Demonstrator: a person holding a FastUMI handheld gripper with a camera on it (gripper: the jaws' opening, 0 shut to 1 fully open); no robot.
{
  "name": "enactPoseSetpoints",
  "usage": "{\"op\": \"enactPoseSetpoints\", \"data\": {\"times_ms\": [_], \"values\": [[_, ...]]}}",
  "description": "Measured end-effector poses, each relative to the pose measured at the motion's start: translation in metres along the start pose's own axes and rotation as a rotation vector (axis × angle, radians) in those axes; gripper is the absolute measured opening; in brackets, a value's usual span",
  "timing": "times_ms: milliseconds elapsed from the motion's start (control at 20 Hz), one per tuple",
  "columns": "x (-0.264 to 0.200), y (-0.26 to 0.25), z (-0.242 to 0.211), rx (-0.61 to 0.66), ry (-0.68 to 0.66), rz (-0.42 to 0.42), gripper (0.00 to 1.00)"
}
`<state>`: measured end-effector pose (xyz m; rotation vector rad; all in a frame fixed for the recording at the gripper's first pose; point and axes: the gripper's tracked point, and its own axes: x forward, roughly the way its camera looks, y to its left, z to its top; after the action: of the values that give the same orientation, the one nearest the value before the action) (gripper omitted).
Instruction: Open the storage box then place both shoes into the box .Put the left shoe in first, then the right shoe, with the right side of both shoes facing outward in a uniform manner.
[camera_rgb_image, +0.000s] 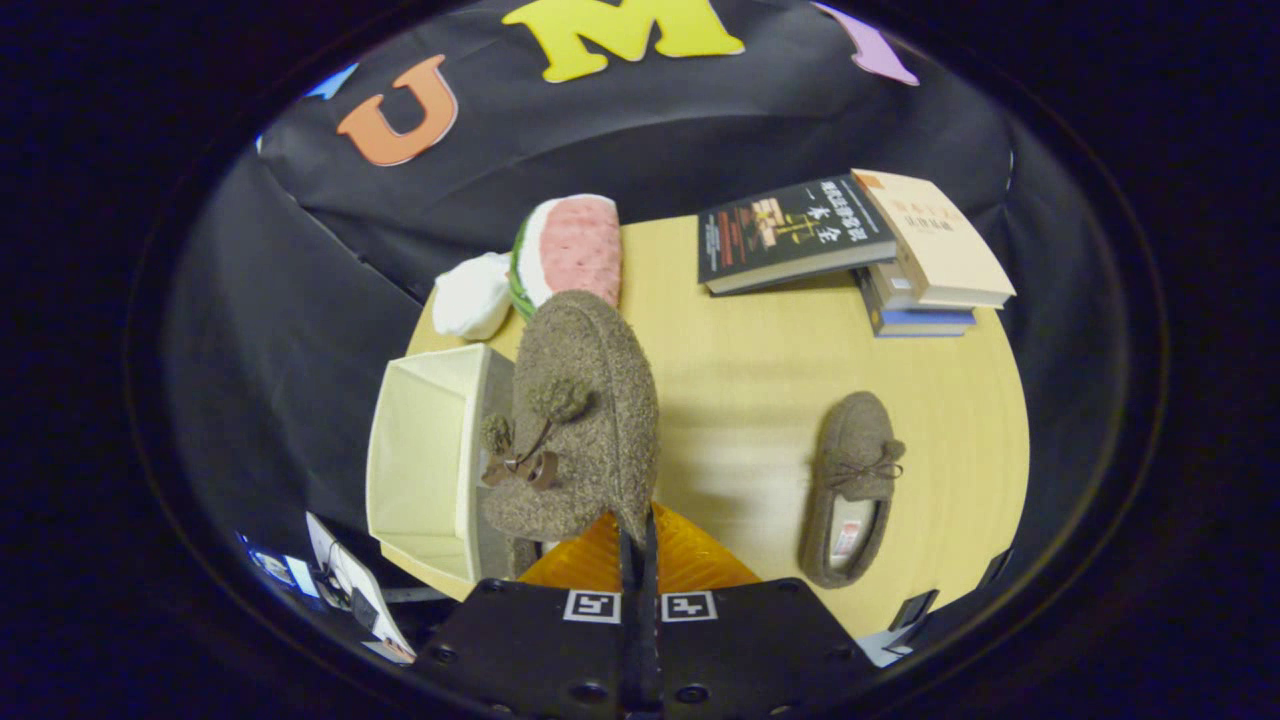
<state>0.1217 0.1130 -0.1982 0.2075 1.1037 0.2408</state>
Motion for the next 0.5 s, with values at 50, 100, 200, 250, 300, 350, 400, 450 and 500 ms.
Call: {"op": "enactPoseSetpoints", "data": {"times_ms": [50, 100, 200, 250, 300, 350, 400, 450, 500], "values": [[-0.001, 0.019, 0.001, -0.011, 0.001, 0.019, 0.0], [0.0, 0.039, 0.003, -0.02, 0.003, 0.042, 0.0], [0.006, 0.08, 0.003, -0.046, 0.009, 0.085, 0.0], [0.012, 0.097, 0.002, -0.064, 0.011, 0.098, 0.0], [0.02, 0.114, 0.002, -0.074, 0.013, 0.111, 0.0], [0.031, 0.131, -0.001, -0.076, 0.021, 0.124, 0.0], [0.041, 0.146, -0.004, -0.063, 0.035, 0.134, 0.0], [0.051, 0.159, -0.009, -0.048, 0.053, 0.14, 0.0], [0.06, 0.171, -0.011, -0.034, 0.071, 0.138, 0.0]]}}
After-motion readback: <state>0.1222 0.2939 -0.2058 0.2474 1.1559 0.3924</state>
